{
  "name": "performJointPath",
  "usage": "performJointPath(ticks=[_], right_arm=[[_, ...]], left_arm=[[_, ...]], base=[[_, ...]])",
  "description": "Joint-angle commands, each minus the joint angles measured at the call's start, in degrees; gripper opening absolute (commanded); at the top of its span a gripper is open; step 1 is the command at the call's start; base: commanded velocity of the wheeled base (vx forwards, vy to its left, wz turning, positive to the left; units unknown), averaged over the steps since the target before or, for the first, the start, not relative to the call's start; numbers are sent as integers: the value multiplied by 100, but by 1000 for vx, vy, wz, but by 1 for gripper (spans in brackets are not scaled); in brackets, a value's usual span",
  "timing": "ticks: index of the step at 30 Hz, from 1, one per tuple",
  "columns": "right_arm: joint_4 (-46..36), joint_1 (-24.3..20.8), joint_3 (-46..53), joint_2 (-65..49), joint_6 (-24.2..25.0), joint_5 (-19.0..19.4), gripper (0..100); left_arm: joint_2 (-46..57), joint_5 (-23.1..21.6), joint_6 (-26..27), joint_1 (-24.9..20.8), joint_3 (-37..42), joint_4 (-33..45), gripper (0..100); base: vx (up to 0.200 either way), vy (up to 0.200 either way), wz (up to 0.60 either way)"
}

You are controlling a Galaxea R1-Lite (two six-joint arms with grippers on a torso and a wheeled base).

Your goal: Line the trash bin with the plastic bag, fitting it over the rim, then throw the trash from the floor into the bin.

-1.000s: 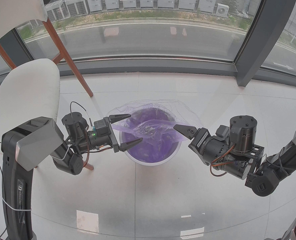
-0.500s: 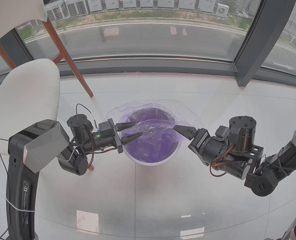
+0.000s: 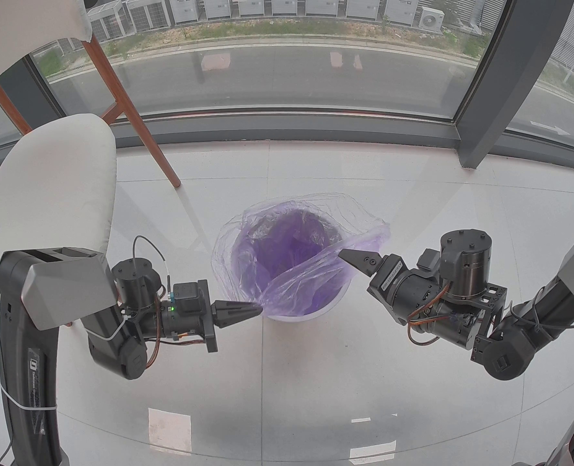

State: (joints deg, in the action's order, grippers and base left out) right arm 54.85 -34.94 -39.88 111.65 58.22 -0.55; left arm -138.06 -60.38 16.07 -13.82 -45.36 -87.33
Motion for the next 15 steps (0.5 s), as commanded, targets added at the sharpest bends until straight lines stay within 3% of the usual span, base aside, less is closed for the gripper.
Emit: performJointPath(ticks=[1,15], right_arm=[[-70,66,-91,296,198,169,100],[-1248,75,-1594,1043,471,266,100]], left_arm=[[587,-237,54,73,994,-135,0],[526,-343,63,99,1038,-135,0]], base=[[0,0,0],[0,0,0]])
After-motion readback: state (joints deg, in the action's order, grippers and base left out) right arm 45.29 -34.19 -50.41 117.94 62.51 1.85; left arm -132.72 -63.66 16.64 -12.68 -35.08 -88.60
